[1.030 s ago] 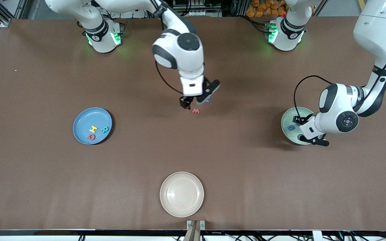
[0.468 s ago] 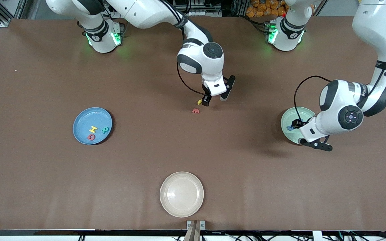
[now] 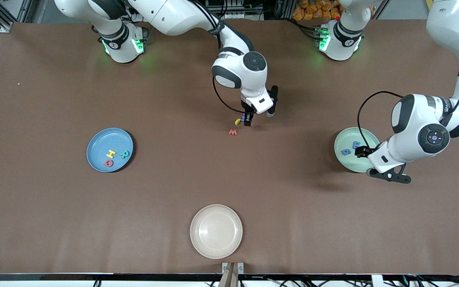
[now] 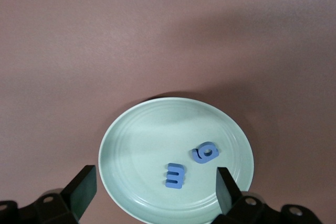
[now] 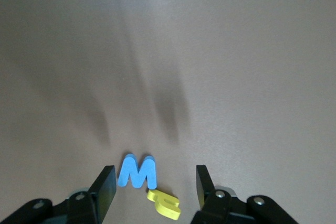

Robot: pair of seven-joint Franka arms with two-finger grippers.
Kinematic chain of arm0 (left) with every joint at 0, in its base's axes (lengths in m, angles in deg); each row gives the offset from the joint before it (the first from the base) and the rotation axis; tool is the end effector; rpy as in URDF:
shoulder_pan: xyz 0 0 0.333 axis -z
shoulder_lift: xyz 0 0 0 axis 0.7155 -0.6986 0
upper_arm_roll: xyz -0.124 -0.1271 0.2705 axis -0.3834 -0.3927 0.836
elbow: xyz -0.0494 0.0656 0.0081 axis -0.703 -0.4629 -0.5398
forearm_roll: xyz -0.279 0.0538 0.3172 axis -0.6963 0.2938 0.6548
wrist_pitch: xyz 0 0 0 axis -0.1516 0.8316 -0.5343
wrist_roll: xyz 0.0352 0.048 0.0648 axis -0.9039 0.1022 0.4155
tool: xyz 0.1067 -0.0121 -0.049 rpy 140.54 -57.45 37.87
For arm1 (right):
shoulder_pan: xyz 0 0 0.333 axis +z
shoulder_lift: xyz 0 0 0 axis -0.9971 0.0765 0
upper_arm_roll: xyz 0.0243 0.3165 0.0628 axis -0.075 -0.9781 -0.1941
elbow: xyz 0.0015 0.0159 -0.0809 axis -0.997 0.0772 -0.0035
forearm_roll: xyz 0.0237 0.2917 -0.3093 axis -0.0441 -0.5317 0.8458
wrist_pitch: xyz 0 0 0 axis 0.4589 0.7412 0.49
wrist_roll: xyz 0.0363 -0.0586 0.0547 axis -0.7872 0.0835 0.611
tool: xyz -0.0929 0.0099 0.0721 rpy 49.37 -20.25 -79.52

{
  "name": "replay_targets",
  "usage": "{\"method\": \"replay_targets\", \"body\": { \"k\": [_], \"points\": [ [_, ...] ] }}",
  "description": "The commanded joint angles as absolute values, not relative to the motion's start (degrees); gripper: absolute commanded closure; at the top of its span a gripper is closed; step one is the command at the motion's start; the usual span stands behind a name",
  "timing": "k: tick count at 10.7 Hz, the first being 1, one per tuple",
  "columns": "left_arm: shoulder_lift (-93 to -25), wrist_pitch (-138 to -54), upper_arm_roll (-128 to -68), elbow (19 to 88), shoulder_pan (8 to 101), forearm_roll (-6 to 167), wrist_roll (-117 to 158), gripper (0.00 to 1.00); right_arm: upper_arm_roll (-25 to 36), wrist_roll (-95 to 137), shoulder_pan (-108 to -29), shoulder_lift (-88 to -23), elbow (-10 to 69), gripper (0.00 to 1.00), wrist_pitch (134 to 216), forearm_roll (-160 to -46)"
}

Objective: Sort uppercase to blue plate, lowercase to green plate

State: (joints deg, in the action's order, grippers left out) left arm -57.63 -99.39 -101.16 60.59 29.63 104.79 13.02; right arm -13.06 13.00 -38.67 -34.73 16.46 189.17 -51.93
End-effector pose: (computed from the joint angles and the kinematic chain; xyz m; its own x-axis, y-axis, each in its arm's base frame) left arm 0.6481 -0.0364 0.2703 0.9621 -0.2354 -0.1379 -0.2448 -0.9680 -0.0555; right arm 0.4065 0.6303 0.1990 0.2065 0.9783 0.0144 0.9773 -0.2069 0.0456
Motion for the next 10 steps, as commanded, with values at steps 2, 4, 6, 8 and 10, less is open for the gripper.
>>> {"method": "replay_targets", "body": {
  "k": [2,4,6,8,10],
  "points": [
    [-55.87,-98.54,-101.10,60.17,28.82,103.66,12.40,0.00,-12.60,12.57,-37.62,-34.16,17.10,0.30,188.73,-54.43],
    [-55.43,-97.94,-101.18,60.17,28.37,103.31,12.40,0.00,-12.60,12.57,-37.54,-33.72,17.89,0.30,188.91,-54.26],
    [-55.52,-97.40,-101.10,60.25,28.37,100.52,12.31,0.00,-12.42,12.57,-37.01,-33.19,17.89,0.31,188.91,-53.99],
    [-55.87,-97.40,-101.10,60.25,28.37,100.15,12.31,0.00,-11.81,12.66,-37.01,-32.84,17.89,0.31,189.34,-54.08],
    [-56.04,-97.49,-101.10,60.17,28.37,100.15,12.40,0.00,-11.63,12.75,-37.01,-32.67,18.24,0.31,190.40,-54.08]
  ]
}}
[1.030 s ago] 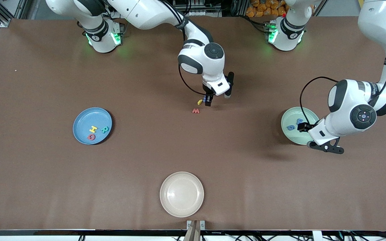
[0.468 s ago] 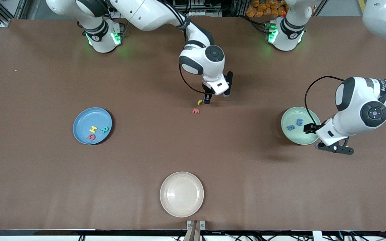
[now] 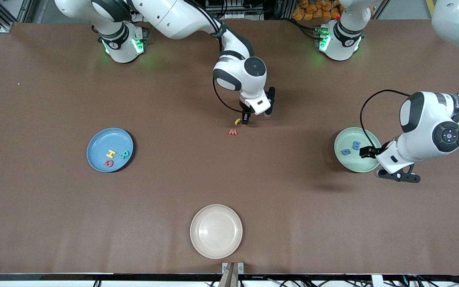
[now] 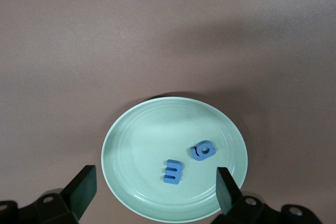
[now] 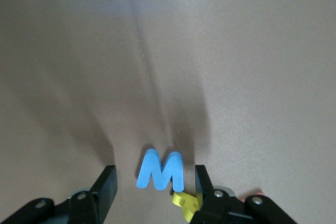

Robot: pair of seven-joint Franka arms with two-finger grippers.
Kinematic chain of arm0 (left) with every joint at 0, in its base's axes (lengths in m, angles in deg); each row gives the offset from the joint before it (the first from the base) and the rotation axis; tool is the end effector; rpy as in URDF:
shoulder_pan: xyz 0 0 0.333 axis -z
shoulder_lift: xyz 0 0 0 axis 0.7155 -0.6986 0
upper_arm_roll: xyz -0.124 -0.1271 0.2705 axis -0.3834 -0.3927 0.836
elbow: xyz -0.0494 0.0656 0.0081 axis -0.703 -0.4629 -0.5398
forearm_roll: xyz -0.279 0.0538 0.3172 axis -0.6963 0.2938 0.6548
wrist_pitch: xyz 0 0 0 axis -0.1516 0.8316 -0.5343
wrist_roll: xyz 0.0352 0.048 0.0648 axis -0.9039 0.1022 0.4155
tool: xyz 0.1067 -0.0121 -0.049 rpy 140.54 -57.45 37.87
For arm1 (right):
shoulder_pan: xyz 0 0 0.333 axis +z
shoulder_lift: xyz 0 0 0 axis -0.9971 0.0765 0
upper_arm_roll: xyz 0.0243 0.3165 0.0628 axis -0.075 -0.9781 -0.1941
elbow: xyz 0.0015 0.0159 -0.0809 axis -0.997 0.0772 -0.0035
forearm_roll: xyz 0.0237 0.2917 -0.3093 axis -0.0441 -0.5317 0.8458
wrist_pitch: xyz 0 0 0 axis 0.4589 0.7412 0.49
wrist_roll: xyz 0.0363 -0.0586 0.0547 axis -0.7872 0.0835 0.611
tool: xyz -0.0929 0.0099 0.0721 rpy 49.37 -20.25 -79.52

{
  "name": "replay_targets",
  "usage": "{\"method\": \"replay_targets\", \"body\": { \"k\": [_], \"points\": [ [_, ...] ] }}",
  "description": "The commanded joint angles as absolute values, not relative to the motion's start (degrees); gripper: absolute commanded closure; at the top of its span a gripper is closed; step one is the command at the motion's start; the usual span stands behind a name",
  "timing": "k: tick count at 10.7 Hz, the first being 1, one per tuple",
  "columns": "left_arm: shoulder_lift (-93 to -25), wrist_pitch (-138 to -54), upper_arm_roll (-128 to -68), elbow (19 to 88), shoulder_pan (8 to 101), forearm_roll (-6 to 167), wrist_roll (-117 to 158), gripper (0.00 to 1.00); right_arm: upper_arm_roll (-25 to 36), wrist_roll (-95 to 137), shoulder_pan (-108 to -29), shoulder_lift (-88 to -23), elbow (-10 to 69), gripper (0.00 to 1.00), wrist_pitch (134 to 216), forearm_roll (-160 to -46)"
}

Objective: Sort uppercase to blue plate, lowercase to green plate
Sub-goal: 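Grasp the blue M with the right gripper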

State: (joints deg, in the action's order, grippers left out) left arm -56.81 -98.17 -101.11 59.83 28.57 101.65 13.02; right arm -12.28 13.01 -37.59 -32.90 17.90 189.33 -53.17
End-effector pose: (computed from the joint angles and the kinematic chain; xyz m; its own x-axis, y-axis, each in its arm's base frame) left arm 0.6505 -0.0255 0.2833 0.9736 -0.1861 -0.1321 -0.1905 -0.9815 -0.0214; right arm 0.3919 0.6242 0.1632 0.2070 0.9777 -0.0342 0.9783 -0.2066 0.0130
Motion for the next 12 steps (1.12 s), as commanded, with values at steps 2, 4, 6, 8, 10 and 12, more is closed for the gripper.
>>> {"method": "replay_targets", "body": {
  "k": [2,4,6,8,10,12],
  "points": [
    [-56.22,-97.49,-101.10,60.17,28.46,100.06,12.57,0.00,-10.84,12.83,-37.01,-32.32,18.24,0.32,191.53,-54.17],
    [-56.40,-97.49,-101.18,60.25,28.55,100.06,12.93,0.00,-10.49,14.49,-37.01,-31.88,18.24,0.33,191.98,-54.17],
    [-56.75,-97.49,-101.18,60.34,28.81,100.06,13.19,0.00,-10.49,14.77,-37.01,-31.87,18.24,0.41,191.98,-54.17],
    [-56.66,-97.49,-101.27,60.60,28.81,99.97,13.19,0.00,-10.49,15.47,-36.92,-31.96,18.24,0.53,191.89,-54.34],
    [-56.57,-97.49,-101.53,60.61,28.90,99.97,13.19,0.00,-10.49,14.95,-36.92,-32.14,18.15,1.00,191.89,-54.17],
    [-56.57,-97.40,-101.71,60.61,28.99,100.06,13.19,0.00,-10.57,14.86,-37.44,-33.45,17.63,1.00,191.11,-54.78]
  ]
}}
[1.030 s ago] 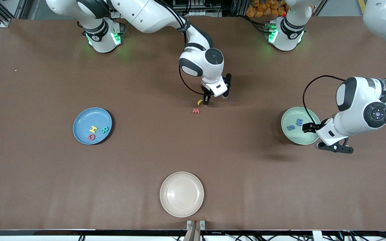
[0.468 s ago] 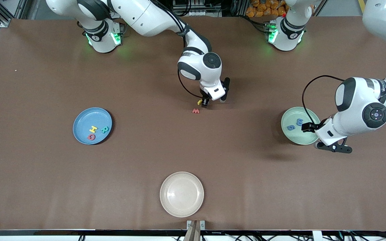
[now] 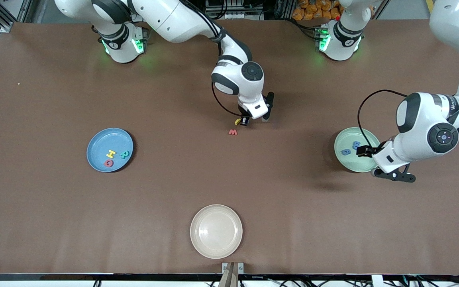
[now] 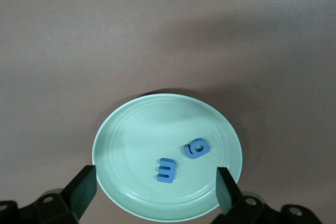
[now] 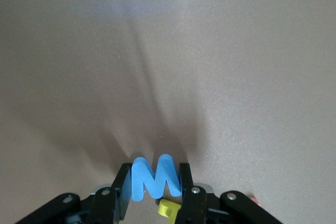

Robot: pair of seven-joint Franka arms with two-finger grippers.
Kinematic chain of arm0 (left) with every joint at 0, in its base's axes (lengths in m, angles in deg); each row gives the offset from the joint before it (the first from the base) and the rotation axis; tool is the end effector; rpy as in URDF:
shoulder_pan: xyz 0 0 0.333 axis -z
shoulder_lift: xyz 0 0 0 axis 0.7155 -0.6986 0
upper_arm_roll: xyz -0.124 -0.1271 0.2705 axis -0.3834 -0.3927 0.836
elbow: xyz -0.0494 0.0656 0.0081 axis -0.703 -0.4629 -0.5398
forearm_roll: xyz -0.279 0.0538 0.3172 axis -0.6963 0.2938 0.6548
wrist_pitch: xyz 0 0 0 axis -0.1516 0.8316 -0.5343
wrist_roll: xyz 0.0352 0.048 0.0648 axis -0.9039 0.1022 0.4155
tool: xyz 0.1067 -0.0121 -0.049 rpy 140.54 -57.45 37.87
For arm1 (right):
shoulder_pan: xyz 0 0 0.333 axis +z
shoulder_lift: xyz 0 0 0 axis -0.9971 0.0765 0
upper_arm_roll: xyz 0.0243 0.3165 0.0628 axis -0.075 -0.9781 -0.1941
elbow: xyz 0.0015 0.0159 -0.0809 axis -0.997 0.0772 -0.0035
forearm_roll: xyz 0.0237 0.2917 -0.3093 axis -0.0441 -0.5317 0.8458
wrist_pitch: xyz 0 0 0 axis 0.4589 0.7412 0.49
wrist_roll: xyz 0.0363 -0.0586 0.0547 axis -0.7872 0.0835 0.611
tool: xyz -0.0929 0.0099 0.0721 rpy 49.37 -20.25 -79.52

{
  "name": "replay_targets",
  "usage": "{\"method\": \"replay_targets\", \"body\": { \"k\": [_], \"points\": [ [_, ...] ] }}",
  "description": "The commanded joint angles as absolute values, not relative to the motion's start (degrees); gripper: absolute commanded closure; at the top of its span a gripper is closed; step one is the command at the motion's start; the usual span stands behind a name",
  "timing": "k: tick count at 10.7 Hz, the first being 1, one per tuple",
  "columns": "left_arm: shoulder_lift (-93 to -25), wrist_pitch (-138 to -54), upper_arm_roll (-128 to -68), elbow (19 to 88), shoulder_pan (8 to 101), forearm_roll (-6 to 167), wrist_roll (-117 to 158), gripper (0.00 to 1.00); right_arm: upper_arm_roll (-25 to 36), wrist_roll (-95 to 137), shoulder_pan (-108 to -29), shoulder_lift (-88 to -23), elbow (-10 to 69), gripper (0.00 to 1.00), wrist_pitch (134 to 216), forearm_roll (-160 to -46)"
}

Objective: Sort uppercase to blue plate, lowercase to green plate
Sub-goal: 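Grasp the blue M with the right gripper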

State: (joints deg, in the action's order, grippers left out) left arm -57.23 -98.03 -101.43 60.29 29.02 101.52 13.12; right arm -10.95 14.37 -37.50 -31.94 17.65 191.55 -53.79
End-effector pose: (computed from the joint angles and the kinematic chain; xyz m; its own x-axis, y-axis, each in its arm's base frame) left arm 0.6468 -0.0346 0.2755 0.9691 -0.1975 -0.1476 -0.2016 -0.9794 -0.0132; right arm 0.4038 0.6198 0.1542 0.2512 0.9678 -0.0128 0.9678 -0.2509 0.0221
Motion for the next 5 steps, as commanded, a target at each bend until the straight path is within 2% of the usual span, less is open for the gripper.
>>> {"method": "replay_targets", "body": {
  "k": [1,3,5],
  "points": [
    [-56.57,-97.40,-101.80,60.61,29.08,100.06,13.19,0.04,-10.57,14.86,-37.71,-34.50,17.10,1.00,189.10,-57.22],
    [-56.40,-97.40,-101.89,60.61,29.08,100.06,13.37,0.16,-10.49,13.55,-39.72,-38.09,15.17,1.00,182.69,-61.45],
    [-56.22,-95.75,-102.50,60.43,29.08,99.97,15.37,0.40,-8.21,8.12,-43.75,-43.45,15.95,1.00,179.53,-67.06]
  ]
}}
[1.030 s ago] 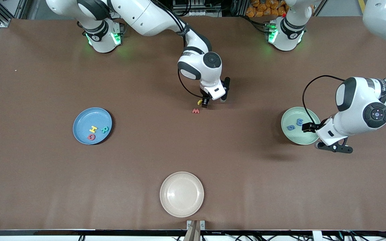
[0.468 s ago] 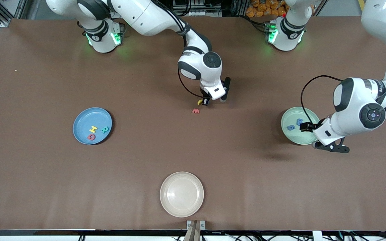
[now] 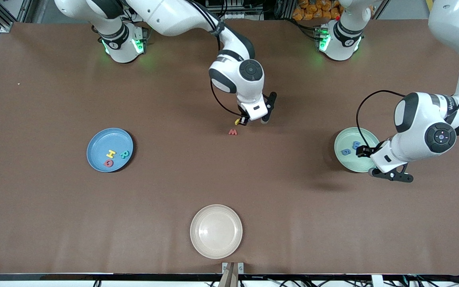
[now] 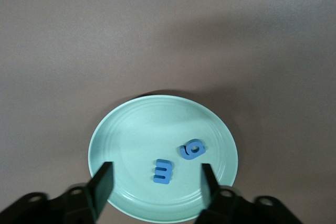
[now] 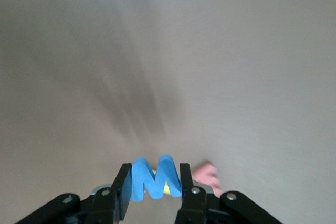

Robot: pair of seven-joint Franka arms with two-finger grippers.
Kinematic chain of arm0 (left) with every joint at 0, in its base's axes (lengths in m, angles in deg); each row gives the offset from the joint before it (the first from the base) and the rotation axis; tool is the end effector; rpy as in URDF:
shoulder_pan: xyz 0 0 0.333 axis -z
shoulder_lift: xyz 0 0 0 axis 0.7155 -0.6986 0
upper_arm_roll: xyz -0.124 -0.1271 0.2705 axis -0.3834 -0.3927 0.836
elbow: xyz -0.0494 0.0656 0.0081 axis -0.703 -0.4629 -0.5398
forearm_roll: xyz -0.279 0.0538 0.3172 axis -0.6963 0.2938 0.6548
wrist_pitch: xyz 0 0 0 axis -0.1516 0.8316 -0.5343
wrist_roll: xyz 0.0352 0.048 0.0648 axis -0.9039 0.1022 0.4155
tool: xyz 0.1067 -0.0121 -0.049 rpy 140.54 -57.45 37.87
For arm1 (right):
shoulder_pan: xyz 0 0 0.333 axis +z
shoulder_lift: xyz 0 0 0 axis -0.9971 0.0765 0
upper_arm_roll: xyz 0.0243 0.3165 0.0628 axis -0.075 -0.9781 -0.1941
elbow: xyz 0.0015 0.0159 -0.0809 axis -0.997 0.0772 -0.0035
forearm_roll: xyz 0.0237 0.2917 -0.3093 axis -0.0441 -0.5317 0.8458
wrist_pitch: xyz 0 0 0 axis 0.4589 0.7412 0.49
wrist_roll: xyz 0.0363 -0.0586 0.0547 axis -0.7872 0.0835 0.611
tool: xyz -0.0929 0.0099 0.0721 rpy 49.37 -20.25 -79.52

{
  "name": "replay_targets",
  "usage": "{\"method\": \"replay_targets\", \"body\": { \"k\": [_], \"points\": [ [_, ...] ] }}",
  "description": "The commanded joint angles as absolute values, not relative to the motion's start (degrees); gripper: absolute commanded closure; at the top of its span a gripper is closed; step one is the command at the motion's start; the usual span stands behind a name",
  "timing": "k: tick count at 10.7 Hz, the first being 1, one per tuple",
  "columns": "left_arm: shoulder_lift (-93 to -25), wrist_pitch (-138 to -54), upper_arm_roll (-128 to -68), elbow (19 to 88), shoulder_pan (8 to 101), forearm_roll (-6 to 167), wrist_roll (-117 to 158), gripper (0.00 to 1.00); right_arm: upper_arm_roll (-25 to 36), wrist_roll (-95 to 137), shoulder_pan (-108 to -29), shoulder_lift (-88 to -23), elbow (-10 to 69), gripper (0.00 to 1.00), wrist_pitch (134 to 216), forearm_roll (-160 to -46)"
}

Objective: Sort uppercase to blue plate, lowercase to green plate
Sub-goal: 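Place the blue M on the blue plate while the left gripper moves to letters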

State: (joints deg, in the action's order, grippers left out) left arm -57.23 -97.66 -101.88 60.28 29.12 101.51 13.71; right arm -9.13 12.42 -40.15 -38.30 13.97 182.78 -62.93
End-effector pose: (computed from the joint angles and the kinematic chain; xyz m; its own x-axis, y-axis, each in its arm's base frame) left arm 0.6458 -0.0404 0.2758 0.9687 -0.1961 -0.1522 -0.2002 -0.9797 -0.0118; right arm 0.4579 0.6005 0.2507 0.3827 0.9237 0.0171 0.9231 -0.3815 -0.0490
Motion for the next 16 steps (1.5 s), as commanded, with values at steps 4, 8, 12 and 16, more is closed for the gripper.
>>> {"method": "replay_targets", "body": {
  "k": [4,8,12,16],
  "points": [
    [-53.94,-91.78,-107.94,61.48,31.61,94.79,28.55,0.45,-0.93,3.89,-54.29,-52.16,20.23,1.00,166.16,-68.93],
    [-55.34,-96.24,-114.02,61.75,40.29,94.87,36.89,0.45,9.52,-5.95,-63.71,-55.96,33.51,1.00,166.49,-68.59],
    [-61.83,-108.10,-113.67,61.31,54.89,96.01,51.22,0.43,14.65,-12.39,-68.03,-55.60,41.68,1.00,174.02,-68.32],
    [-68.43,-119.27,-107.53,61.31,66.93,105.57,57.49,0.38,14.74,-12.21,-67.77,-58.49,42.85,0.00,173.89,-68.41]
  ]
}}
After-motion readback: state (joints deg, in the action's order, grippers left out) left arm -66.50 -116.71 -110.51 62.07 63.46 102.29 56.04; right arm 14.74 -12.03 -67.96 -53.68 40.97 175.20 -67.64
